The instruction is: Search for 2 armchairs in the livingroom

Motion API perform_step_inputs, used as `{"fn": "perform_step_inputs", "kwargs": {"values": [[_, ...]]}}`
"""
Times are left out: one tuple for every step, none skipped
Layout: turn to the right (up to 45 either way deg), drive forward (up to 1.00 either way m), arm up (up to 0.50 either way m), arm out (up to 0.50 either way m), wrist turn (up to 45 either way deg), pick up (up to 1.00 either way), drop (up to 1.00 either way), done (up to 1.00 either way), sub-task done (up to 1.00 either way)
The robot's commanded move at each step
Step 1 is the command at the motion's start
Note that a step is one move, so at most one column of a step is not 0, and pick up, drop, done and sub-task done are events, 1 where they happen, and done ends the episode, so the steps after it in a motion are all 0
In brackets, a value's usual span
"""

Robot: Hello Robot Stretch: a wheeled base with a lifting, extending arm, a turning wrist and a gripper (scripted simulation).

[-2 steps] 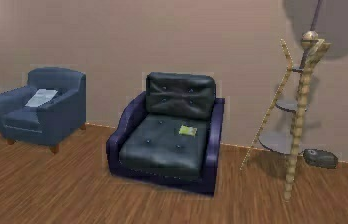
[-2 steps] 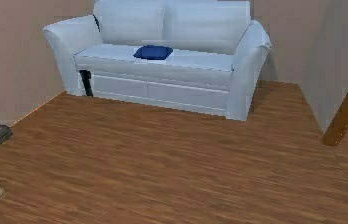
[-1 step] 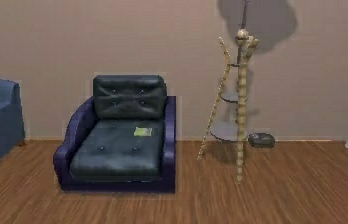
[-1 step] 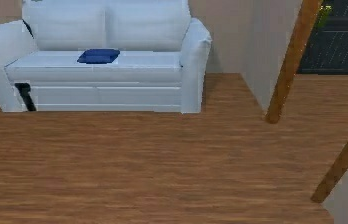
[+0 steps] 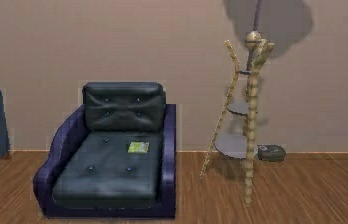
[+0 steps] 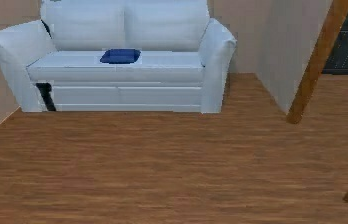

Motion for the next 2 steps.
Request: {"fn": "perform_step_inputs", "kwargs": {"values": [[0.0, 0.30, 0.00, 0.00, 0.0, 0.00, 0.00, 0.00, 0.00], [-21.0, 0.00, 0.00, 0.00, 0.0, 0.00, 0.00, 0.00, 0.00]]}}
